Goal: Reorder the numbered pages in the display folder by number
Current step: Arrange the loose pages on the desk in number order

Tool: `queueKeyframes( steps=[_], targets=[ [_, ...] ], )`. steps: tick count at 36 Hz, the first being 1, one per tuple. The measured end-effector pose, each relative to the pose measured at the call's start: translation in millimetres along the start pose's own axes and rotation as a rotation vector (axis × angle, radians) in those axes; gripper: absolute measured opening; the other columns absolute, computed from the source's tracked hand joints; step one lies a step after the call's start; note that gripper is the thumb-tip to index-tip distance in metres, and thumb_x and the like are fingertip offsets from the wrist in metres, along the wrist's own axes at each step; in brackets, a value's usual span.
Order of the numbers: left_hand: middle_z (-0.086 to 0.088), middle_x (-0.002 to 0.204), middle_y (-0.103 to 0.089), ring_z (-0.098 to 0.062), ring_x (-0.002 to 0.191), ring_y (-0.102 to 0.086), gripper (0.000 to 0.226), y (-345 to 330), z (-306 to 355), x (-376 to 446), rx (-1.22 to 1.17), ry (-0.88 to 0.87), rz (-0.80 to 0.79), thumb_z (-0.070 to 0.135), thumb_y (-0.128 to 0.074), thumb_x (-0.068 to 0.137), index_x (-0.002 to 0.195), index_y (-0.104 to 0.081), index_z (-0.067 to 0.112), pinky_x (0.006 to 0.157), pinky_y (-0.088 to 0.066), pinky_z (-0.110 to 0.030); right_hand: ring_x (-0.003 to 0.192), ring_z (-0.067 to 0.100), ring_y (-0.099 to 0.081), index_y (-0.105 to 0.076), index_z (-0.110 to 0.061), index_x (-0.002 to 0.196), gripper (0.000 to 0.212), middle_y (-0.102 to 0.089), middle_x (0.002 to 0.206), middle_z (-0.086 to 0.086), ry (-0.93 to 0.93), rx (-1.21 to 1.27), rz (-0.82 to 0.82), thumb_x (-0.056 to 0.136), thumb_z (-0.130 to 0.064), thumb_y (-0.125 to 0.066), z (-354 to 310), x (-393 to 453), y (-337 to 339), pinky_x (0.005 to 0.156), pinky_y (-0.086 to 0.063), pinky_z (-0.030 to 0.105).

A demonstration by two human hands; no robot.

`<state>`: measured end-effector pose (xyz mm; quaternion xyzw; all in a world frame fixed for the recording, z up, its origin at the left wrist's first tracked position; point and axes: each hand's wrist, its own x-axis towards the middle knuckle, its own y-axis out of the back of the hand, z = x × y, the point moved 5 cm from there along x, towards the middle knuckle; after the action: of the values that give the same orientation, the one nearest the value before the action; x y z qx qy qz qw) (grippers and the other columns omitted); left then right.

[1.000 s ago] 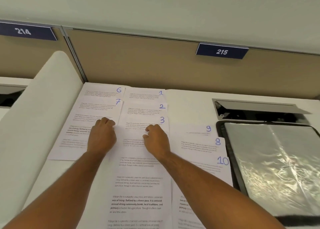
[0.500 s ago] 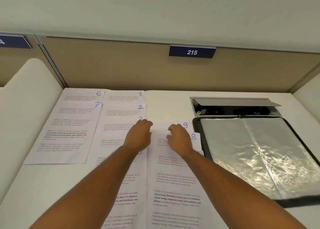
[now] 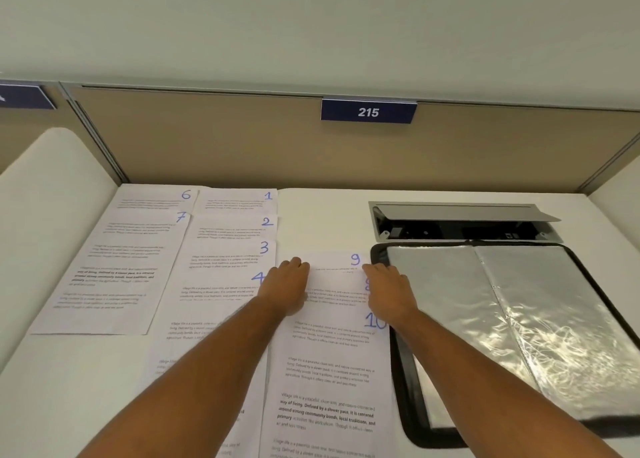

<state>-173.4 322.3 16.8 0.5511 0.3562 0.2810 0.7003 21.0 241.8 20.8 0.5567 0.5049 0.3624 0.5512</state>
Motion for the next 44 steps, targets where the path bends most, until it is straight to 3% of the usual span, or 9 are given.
queueKeyframes(
  steps=[8, 13, 18, 21, 24, 28, 33, 39, 44],
  targets=[
    [-0.005, 0.127, -0.049, -0.025, 0.115, -0.050, 0.046, 0, 3, 2, 0.060, 0.013, -0.002, 0.029, -0.069, 0.093, 0.132, -0.049, 0.013, 0.095, -0.046, -0.039, 0.112, 0.020, -0.052, -0.054, -0.022, 0.122, 0.026, -0.058, 0.120, 0.000, 0.046, -0.036, 0.071, 0.098, -0.012, -0.056, 1, 5, -2, 0.096, -0.043, 0.035],
    [-0.006, 0.125, -0.047, -0.025, 0.111, -0.051, 0.046, 3, 2, 1, 0.064, 0.031, 0.046, 0.029, -0.070, 0.092, 0.130, -0.051, 0.012, 0.093, -0.045, -0.038, 0.101, 0.018, -0.056, -0.060, -0.021, 0.110, 0.015, -0.060, 0.107, -0.001, -0.003, 0.085, 0.101, 0.098, -0.014, -0.060, 6, 12, 2, 0.090, -0.045, 0.032],
    [-0.006, 0.126, -0.047, -0.025, 0.106, -0.057, 0.041, 14, -6, -4, -0.086, 0.092, 0.130, 0.024, -0.069, 0.094, 0.129, -0.054, 0.011, 0.091, -0.051, -0.040, 0.086, 0.019, -0.061, -0.063, -0.015, 0.097, 0.007, -0.053, 0.095, 0.001, -0.047, 0.309, 0.126, 0.099, -0.010, -0.059, 12, 17, 16, 0.068, -0.045, 0.023],
    [-0.005, 0.128, -0.051, -0.029, 0.108, -0.061, 0.042, 23, -15, -5, -0.293, 0.173, 0.187, 0.023, -0.068, 0.095, 0.132, -0.053, 0.011, 0.095, -0.051, -0.043, 0.082, 0.020, -0.063, -0.056, -0.019, 0.084, 0.019, -0.062, 0.093, 0.006, -0.089, 0.451, 0.165, 0.100, -0.008, -0.057, 19, 18, 25, 0.062, -0.043, 0.021],
    [-0.003, 0.122, -0.062, -0.027, 0.110, -0.063, 0.047, 32, -24, -7, -0.549, 0.286, 0.249, 0.019, -0.070, 0.093, 0.135, -0.049, 0.016, 0.098, -0.051, -0.040, 0.084, 0.022, -0.066, -0.059, -0.017, 0.090, 0.015, -0.066, 0.094, 0.006, -0.136, 0.603, 0.204, 0.103, -0.011, -0.056, 23, 13, 37, 0.068, -0.054, 0.028],
    [0.008, 0.090, -0.065, -0.024, 0.097, -0.065, 0.032, 38, -24, -8, -0.743, 0.344, 0.226, 0.015, -0.065, 0.096, 0.125, -0.051, 0.017, 0.087, -0.053, -0.035, 0.079, 0.016, -0.069, -0.057, -0.014, 0.097, 0.010, -0.064, 0.088, 0.000, -0.164, 0.684, 0.212, 0.105, -0.021, -0.056, 26, 0, 54, 0.064, -0.061, 0.027],
    [-0.002, 0.122, -0.065, -0.025, 0.111, -0.062, 0.028, 42, -15, -12, -0.704, 0.265, 0.149, 0.016, -0.059, 0.100, 0.127, -0.061, 0.011, 0.090, -0.047, -0.030, 0.080, 0.012, -0.068, -0.058, -0.010, 0.103, 0.012, -0.064, 0.090, 0.000, -0.151, 0.751, 0.199, 0.106, -0.020, -0.054, 29, -14, 73, 0.056, -0.052, 0.016],
    [-0.001, 0.110, -0.069, -0.023, 0.100, -0.065, 0.019, 55, -11, -18, -0.718, 0.224, 0.168, 0.020, -0.055, 0.101, 0.116, -0.066, 0.013, 0.081, -0.050, -0.032, 0.080, 0.008, -0.065, -0.056, -0.014, 0.107, 0.006, -0.062, 0.091, -0.005, -0.159, 0.807, 0.284, 0.106, -0.019, -0.055, 28, -33, 95, 0.051, -0.048, 0.012],
    [0.002, 0.109, -0.068, -0.020, 0.097, -0.064, 0.019, 84, -9, -25, -0.771, 0.192, 0.309, 0.020, -0.053, 0.103, 0.117, -0.064, 0.012, 0.078, -0.049, -0.030, 0.088, 0.009, -0.070, -0.056, -0.018, 0.115, 0.015, -0.069, 0.101, -0.007, -0.251, 0.924, 0.343, 0.101, -0.014, -0.061, 34, -44, 103, 0.065, -0.056, 0.023]
  ],
)
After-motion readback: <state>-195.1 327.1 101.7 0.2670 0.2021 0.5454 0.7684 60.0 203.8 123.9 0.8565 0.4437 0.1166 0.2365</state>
